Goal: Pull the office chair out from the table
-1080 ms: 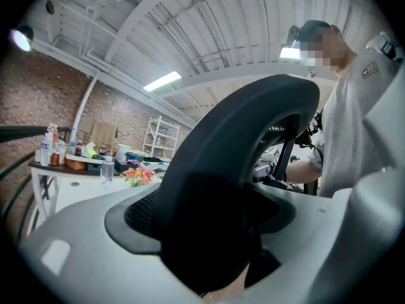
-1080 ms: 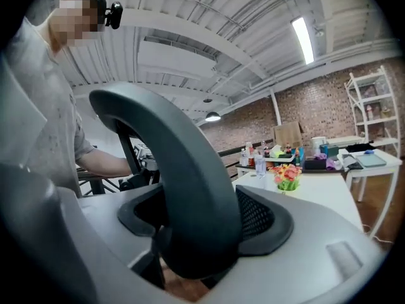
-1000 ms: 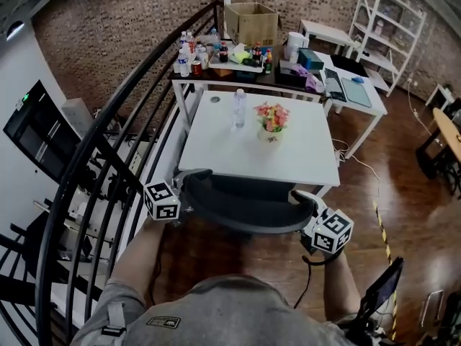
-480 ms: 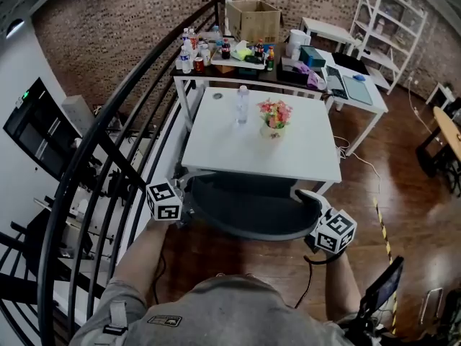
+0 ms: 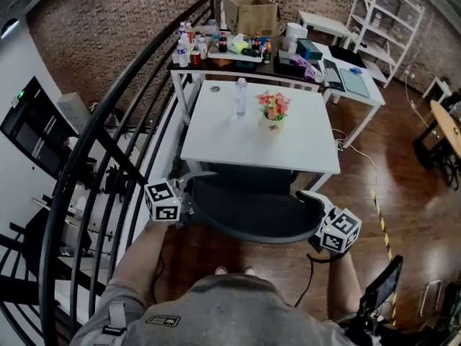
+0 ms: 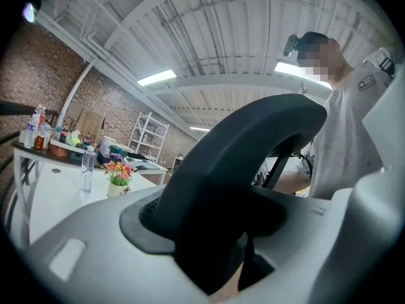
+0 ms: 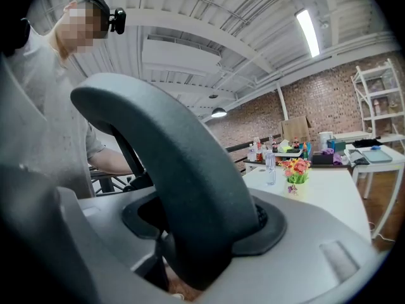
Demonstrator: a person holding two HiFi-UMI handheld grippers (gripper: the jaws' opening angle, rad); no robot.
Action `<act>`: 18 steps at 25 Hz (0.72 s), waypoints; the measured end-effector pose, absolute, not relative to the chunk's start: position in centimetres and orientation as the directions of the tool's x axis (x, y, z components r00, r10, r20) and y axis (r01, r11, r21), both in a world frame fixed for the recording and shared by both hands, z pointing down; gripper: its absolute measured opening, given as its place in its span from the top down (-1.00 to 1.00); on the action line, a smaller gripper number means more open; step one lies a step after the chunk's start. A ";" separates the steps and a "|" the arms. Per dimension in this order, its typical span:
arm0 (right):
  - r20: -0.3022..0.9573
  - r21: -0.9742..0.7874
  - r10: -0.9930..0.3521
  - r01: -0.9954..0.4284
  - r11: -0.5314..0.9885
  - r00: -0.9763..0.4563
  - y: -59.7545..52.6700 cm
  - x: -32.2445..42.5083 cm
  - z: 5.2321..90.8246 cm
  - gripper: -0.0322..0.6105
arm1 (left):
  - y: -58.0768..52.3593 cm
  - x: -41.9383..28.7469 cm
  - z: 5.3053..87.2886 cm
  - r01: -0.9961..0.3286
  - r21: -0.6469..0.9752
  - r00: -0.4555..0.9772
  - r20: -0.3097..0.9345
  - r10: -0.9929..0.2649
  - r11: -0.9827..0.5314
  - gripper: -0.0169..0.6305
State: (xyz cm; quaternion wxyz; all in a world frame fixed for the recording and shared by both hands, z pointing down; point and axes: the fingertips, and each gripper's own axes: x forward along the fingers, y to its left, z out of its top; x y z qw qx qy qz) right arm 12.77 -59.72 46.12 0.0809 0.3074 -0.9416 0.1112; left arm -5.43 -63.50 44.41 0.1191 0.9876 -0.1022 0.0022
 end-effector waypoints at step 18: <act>0.240 -0.184 -0.558 -0.601 0.778 -0.795 -54.3 13.1 46.3 0.09 | -57.9 -5.4 44.1 -0.156 0.282 0.987 0.005 -0.161 -0.947 0.16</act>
